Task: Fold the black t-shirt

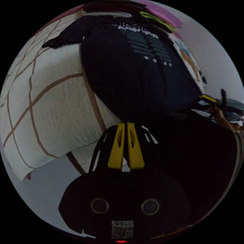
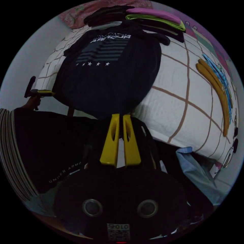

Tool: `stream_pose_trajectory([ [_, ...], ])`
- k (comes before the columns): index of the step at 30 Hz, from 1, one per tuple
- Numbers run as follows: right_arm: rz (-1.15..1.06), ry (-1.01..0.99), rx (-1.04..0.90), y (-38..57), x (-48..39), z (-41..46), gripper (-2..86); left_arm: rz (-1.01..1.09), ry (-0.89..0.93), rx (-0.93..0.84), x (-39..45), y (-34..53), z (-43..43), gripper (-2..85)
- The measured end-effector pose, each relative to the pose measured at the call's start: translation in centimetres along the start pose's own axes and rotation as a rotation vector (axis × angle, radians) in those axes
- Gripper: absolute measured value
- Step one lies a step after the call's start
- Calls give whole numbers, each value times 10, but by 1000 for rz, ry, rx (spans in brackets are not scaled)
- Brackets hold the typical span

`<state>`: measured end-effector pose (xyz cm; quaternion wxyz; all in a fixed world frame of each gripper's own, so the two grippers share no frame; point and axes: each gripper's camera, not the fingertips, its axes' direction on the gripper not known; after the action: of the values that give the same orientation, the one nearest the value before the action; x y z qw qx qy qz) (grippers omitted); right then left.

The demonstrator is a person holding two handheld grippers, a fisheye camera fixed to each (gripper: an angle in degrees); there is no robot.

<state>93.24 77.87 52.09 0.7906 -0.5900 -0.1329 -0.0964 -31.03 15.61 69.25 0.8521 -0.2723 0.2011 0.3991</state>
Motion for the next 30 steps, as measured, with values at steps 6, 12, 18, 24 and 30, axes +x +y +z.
stream_pose_trajectory([
  [6,-8,20,6,15,10,1,40,78,109,85,-22,28,-42,-1],
  [12,-20,26,23,24,13,7,40,150,7,84,-21,50,-70,-2],
  [18,-42,29,-59,28,9,32,39,219,-115,-73,-10,52,-44,-2],
  [24,-11,11,-111,43,10,49,40,261,-134,-152,2,54,-23,-2],
  [30,-71,-29,-228,51,3,69,40,175,-73,-189,-2,72,-11,-2],
])
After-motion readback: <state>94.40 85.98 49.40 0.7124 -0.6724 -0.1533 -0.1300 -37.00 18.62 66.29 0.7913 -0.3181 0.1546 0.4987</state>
